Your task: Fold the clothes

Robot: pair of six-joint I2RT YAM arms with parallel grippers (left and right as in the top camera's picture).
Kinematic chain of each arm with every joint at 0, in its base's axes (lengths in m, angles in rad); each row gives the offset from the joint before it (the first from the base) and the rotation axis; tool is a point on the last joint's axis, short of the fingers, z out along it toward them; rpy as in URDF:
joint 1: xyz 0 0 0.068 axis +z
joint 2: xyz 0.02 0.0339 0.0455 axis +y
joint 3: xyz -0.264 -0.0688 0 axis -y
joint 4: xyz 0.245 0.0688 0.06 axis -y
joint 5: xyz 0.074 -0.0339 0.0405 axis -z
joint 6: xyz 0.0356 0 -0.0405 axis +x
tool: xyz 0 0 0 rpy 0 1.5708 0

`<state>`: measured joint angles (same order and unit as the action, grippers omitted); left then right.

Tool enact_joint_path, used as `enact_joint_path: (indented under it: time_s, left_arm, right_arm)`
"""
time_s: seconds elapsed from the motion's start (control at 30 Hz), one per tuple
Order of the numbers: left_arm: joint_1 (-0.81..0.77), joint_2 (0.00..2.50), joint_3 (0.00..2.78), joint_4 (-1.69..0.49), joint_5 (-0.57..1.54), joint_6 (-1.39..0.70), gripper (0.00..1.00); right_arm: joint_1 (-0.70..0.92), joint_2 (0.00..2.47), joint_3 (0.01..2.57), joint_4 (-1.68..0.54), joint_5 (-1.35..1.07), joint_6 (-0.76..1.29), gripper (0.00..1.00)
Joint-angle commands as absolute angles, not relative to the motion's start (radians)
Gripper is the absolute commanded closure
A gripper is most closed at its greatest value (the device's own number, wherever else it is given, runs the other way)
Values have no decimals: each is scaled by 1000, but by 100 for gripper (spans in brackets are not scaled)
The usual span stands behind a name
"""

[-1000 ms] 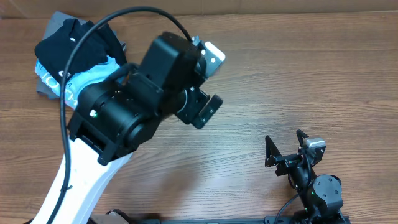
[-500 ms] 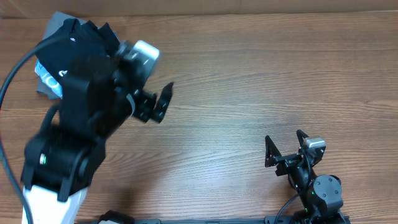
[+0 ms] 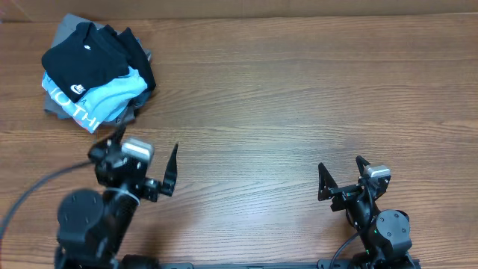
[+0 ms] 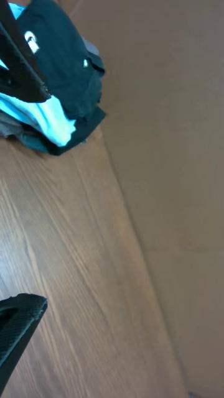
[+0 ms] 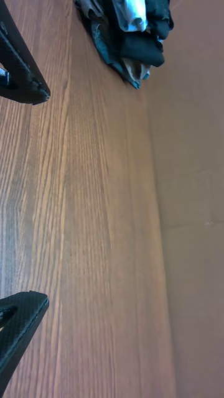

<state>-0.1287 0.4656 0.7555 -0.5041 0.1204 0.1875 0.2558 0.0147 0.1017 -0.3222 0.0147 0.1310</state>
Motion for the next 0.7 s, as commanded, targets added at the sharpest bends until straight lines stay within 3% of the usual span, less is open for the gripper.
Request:
enact_joint_path:
  time_s: [0.0,0.67]
  left_arm:
    - [-108,374,626,-451,132,202,0]
    - [-60,1,33,-61,185,128,0]
  right_arm:
    - [254,3,97,-316,22,139,0]
    - [254,3,97,-316,22,139,0]
